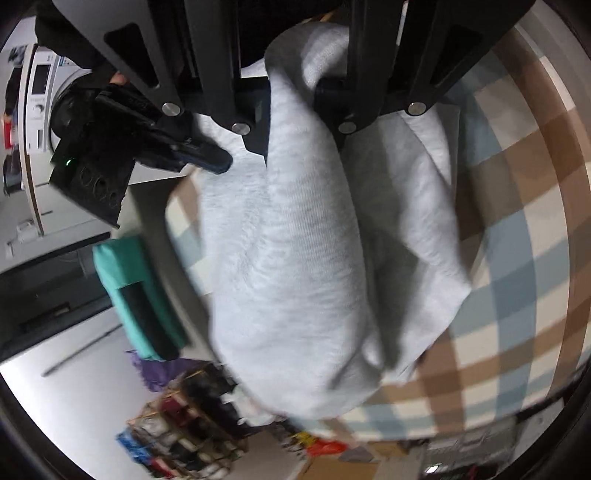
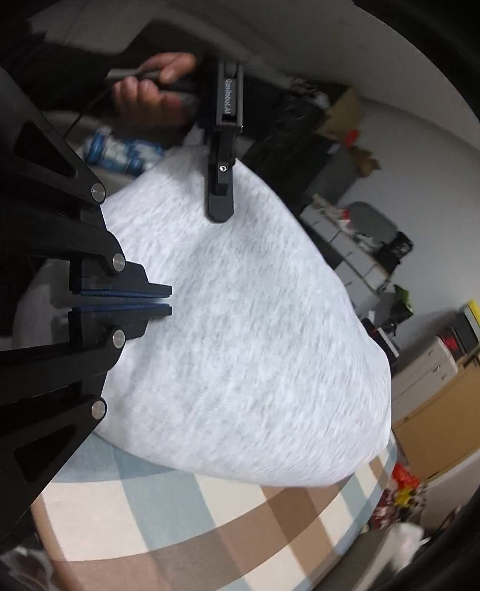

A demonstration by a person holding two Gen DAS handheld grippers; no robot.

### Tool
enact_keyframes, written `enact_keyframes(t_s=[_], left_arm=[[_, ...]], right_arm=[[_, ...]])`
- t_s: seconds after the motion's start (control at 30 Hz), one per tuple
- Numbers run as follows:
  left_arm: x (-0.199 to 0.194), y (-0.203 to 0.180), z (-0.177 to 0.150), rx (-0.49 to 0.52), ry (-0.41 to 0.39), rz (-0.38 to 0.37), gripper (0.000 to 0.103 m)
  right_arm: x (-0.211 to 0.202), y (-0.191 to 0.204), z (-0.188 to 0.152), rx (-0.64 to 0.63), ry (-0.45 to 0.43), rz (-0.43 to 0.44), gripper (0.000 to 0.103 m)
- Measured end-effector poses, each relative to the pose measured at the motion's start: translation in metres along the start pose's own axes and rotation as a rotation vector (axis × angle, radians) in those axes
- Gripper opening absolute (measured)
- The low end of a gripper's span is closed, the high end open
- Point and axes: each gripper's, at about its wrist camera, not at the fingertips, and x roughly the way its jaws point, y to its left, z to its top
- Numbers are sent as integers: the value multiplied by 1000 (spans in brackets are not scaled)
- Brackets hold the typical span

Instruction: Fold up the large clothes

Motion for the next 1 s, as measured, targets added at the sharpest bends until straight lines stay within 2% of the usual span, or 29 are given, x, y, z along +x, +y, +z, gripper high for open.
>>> enact_keyframes(t_s=[0.13,0.27,0.4,0.5,0.57,0.6,0.7,0.73,0.77,0.8,0.87,0.9,0.93,1.0], left_arm=[[22,30,3,-43,12,4,9],[26,57,0,-103,3,-68,10],[33,86,-9,-168,-43,-133,15],[24,96,-21,-225,-77,-159,23],[8,89,-22,-228,-94,-120,26],[-7,84,-26,-219,-115,-73,26],[-61,51,-39,-135,-251,85,26],[-80,32,-47,-98,-321,110,26],[-87,22,-51,-76,-352,94,29],[-92,6,-57,-40,-380,46,33],[-81,-13,-65,9,-364,-26,56],[-63,-22,-66,32,-332,-47,56],[-46,-22,-64,36,-304,-36,56],[-3,-3,-59,-22,-219,11,56]], right_arm=[[35,-17,9,72,143,40,0],[46,7,11,-77,182,-54,0],[69,14,23,-74,241,-53,0],[77,22,28,-93,252,-66,0],[83,31,26,-107,255,-76,0],[84,32,28,-107,262,-79,0],[84,30,28,-95,290,-76,0],[87,30,30,-86,300,-73,0],[90,28,33,-79,308,-69,0],[93,27,35,-70,318,-64,0],[99,26,40,-58,328,-59,0],[100,25,43,-46,329,-49,0],[100,22,46,-19,328,-22,0],[92,15,55,33,305,34,0]])
